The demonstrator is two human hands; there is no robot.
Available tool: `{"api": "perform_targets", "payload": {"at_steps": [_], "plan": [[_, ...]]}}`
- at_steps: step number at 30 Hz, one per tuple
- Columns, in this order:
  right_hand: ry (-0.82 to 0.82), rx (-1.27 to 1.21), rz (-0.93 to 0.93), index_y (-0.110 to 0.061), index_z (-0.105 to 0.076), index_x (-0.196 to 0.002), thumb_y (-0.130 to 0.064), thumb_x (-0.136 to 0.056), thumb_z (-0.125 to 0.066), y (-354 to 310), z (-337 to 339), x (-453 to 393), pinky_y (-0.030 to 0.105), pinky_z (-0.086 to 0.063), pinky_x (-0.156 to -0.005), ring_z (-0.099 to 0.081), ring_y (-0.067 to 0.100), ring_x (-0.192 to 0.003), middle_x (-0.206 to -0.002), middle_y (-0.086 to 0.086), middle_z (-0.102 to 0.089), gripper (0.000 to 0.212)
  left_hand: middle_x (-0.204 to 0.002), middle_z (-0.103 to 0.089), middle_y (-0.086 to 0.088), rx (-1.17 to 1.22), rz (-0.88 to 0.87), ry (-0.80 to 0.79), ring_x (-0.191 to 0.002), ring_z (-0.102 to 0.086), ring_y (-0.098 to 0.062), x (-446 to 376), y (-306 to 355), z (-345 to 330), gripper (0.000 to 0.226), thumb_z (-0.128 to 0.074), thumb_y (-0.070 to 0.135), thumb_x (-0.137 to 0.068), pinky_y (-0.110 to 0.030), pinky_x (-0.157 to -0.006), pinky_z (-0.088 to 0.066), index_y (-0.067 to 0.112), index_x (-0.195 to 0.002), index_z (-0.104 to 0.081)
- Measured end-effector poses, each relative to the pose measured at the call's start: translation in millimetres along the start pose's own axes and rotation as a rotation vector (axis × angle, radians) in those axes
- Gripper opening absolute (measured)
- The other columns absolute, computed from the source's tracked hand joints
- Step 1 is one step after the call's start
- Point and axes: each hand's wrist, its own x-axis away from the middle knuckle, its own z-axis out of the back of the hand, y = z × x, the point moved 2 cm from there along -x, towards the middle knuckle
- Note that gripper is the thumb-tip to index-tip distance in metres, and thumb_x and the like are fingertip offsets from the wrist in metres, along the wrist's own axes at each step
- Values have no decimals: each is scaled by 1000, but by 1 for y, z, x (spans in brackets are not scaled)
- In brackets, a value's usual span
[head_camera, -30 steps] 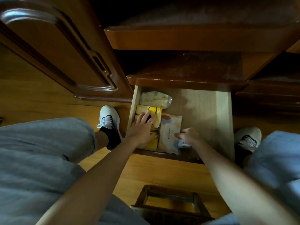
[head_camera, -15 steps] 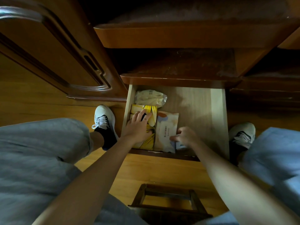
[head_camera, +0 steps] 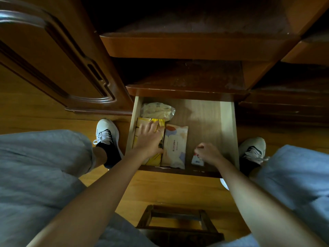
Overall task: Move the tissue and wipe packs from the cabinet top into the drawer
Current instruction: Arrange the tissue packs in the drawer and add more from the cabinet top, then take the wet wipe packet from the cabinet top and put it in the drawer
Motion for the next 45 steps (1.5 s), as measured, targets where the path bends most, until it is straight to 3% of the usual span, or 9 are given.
{"api": "perform_targets", "payload": {"at_steps": [2, 6, 12, 20, 24, 30, 37, 41, 45], "plan": [[-4, -25, -16, -14, -58, -135, -27, -96, -64, 5, 2, 5, 32, -53, -73, -62, 16, -96, -113, 4, -63, 42, -166, -16, -10, -78, -172, 41, -154, -10, -34, -4, 26, 1, 93, -81, 36, -80, -56, -124, -14, 20, -157, -30], [-19, 111, 23, -21, -45, -148, -22, -99, -60, 13, 5, 16, 42, -52, -97, -54, 28, -129, -144, 9, -54, 51, -168, -7, -15, -280, -308, -192, -153, -15, -37, -6, 58, -18, 81, -64, 17, -93, -49, -123, -16, 20, -160, -19], [65, 582, 78, -28, -55, -137, -21, -95, -68, 14, 20, 23, 39, -51, -94, -60, 24, -121, -134, 3, -63, 45, -143, -49, -13, -434, -335, -260, -134, -45, -30, -11, 60, -21, 60, -48, 17, -100, -39, -110, -30, 21, -156, -26], [7, 948, -55, -17, -72, -110, -24, -94, -70, 6, 21, 28, 31, -47, -72, -66, 20, -94, -103, 2, -69, 18, -149, -43, -19, -432, -329, -260, -136, -41, -35, -3, 59, -15, 59, -43, 19, -104, -41, -114, -25, 26, -159, -24], [40, 868, -2, -15, -65, -118, -16, -92, -70, -12, 41, 36, 35, -47, -70, -66, 25, -103, -113, 5, -68, 26, -150, -46, -5, -100, -293, -196, -124, -56, -29, 4, 49, 10, 47, -50, 15, -100, -41, -97, -48, 22, -147, -50], [239, 457, 278, -33, -66, -124, -31, -101, -57, -67, 124, 69, 34, -55, -87, -67, 16, -110, -124, -8, -70, 25, -141, -54, 9, 62, -199, 233, -99, -68, -15, 9, 45, 139, 38, -45, 36, -103, -28, -69, -52, 30, -138, -57], [800, 162, 762, -48, -65, -108, -42, -98, -53, -174, 294, 194, 15, -50, -54, -65, -2, -60, -93, -27, -72, 16, -115, -72, 6, 98, -378, 1066, -107, -67, -14, 64, 49, 360, 28, -52, 20, -99, -31, -72, -59, 25, -120, -70], [1133, 377, 950, -40, -68, -106, -31, -97, -54, -224, 367, 239, 26, -55, -63, -64, -2, -88, -98, -24, -71, 19, -114, -71, 5, 158, -297, 1147, -108, -64, -19, 56, 46, 439, 25, -56, 19, -96, -37, -76, -57, 25, -116, -69], [1084, 437, 802, -37, -61, -122, -32, -96, -56, -258, 425, 214, 32, -48, -71, -58, 10, -109, -117, -16, -64, 27, -116, -65, 2, 146, -184, 1023, -112, -60, -22, 11, 43, 482, 28, -56, 26, -94, -37, -79, -52, 28, -120, -68]]}}
